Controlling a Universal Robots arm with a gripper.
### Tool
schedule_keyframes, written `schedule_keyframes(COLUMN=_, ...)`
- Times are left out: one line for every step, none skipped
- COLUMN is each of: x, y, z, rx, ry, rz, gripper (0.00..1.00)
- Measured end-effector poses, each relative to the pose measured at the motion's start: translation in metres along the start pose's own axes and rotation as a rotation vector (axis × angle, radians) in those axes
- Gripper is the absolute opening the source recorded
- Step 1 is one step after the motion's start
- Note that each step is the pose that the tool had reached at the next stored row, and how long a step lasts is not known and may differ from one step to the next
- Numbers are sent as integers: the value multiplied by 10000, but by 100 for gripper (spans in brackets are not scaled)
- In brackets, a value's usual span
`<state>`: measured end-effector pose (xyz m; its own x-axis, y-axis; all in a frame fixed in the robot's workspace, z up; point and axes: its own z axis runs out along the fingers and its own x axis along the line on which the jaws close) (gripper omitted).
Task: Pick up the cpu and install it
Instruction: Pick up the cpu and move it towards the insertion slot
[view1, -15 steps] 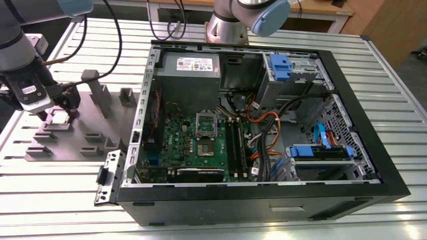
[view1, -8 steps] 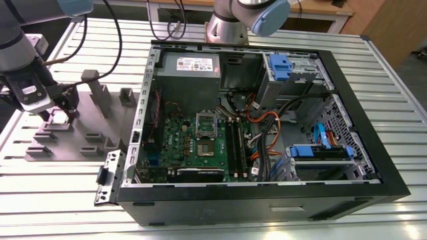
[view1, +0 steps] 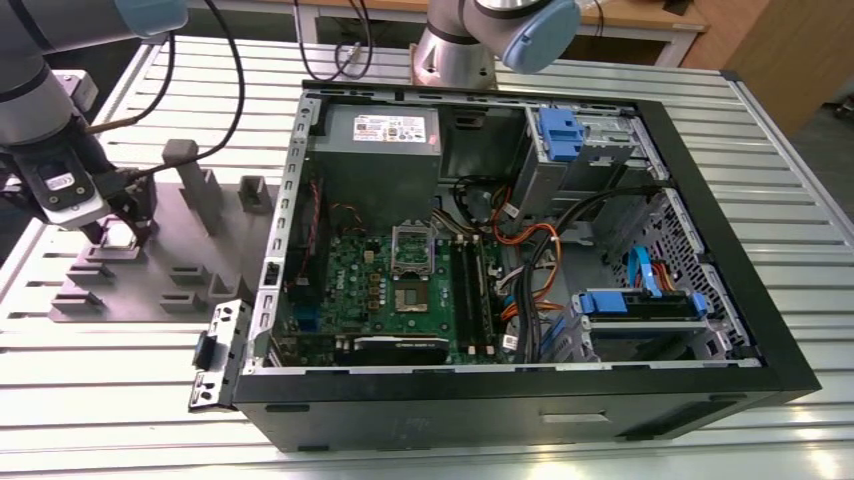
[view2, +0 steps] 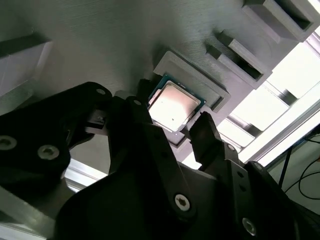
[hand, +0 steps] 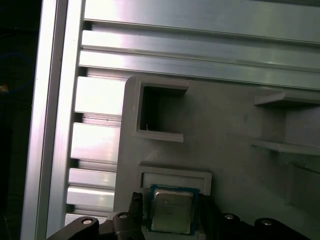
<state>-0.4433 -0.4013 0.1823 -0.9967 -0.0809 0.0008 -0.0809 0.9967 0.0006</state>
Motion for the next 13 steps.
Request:
schedule_keyframes(x=0, y=0, z=1, rx=-1, ry=-1, rz=0, gripper=61)
schedule_keyframes(x=0, y=0, z=1, rx=0, ry=-2, rz=0, gripper=53)
schedule_keyframes(x=0, y=0, z=1, rx=-1, ry=-1, rz=0, gripper=53)
schedule_keyframes(x=0, y=0, z=1, rx=0, ry=-1, rz=0, gripper=53)
schedule_keyframes(x=0, y=0, z=2, rx=-1, ry=-2, rz=0, gripper=53)
schedule_keyframes(x=0, y=0, z=1, rx=-1, ry=-4, rz=0, gripper=53)
schedule_keyframes(x=0, y=0, z=-3, rx=-1, ry=-4, rz=0, gripper=53)
schedule_keyframes(x=0, y=0, z=-5, rx=-1, ry=-4, rz=0, gripper=53)
schedule_keyframes(x=0, y=0, z=-6, rx=-2, ry=-4, rz=0, gripper=53)
schedule_keyframes(x=0, y=0, z=-8, rx=-1, ry=-3, rz=0, gripper=53)
schedule_keyframes(x=0, y=0, z=-10, rx=0, ry=-2, rz=0, gripper=53)
schedule_keyframes(x=0, y=0, z=-10, rx=-1, ry=-1, rz=0, gripper=53)
schedule_keyframes(x=0, y=0, z=-12, rx=-1, ry=-2, rz=0, gripper=53)
